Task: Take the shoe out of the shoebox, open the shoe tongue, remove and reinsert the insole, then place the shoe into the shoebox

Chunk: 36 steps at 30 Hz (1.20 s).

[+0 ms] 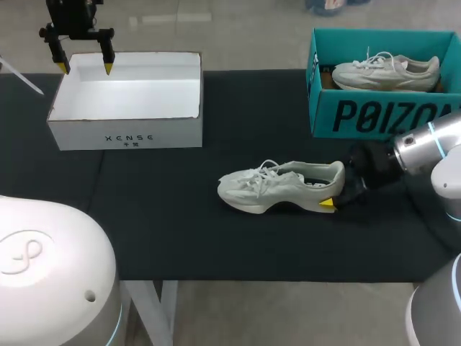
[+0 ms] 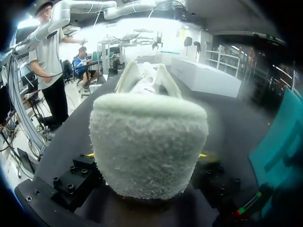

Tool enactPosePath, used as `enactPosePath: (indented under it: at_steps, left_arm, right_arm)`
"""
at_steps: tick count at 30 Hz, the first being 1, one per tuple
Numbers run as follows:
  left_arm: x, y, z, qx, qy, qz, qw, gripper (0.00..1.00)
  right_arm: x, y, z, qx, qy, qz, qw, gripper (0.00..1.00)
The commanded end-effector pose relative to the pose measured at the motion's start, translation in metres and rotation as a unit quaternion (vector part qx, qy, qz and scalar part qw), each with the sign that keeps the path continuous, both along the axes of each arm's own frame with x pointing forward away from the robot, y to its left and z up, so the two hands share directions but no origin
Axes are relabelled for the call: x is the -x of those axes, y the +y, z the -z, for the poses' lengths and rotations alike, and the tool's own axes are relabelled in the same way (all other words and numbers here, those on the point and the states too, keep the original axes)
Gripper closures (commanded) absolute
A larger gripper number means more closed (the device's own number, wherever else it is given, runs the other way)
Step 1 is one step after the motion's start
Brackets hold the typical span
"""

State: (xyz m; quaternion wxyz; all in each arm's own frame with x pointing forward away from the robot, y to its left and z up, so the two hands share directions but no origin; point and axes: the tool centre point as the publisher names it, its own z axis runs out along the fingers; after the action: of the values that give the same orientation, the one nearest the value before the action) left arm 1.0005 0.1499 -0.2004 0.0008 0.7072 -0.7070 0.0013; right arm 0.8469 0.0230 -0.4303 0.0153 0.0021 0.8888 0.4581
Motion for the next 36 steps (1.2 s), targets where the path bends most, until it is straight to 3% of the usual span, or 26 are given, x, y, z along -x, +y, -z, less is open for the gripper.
enactPosePath:
  at_steps: [1,13,16,20,22,23,28,36]
  left_arm:
    - [0.000,0.000,0.000,0.000,0.000,0.000,1.000,0.00]
    - [0.000,0.000,0.000,0.000,0.000,0.000,1.000,0.00]
    - [-0.002,-0.034,0.000,0.013,0.006,0.004,1.000,0.00]
    - [-0.001,-0.074,0.002,-0.027,0.004,-0.010,1.000,0.00]
    - [0.003,-0.092,0.004,-0.014,0.004,-0.018,1.000,0.00]
    - [0.004,-0.101,0.006,-0.038,0.005,-0.019,0.999,0.00]
    - [0.017,-0.142,0.010,-0.035,-0.010,-0.028,0.999,0.00]
    - [0.050,-0.189,0.015,-0.047,-0.030,-0.042,0.998,0.00]
  right_arm:
    - [-0.002,-0.001,0.004,0.001,0.000,0.003,1.000,1.00]
    - [-0.004,0.002,0.002,-0.005,-0.005,-0.002,1.000,1.00]
    - [-0.003,0.005,0.002,-0.004,-0.004,-0.007,1.000,1.00]
    - [-0.003,0.008,0.004,-0.007,-0.002,-0.010,1.000,1.00]
    - [-0.003,0.008,0.004,-0.007,-0.002,-0.010,1.000,1.00]
    - [-0.003,0.008,0.004,-0.007,-0.002,-0.010,1.000,1.00]
    - [-0.003,0.008,0.004,-0.007,-0.002,-0.010,1.000,1.00]
    - [-0.003,0.008,0.004,-0.007,-0.002,-0.010,1.000,1.00]
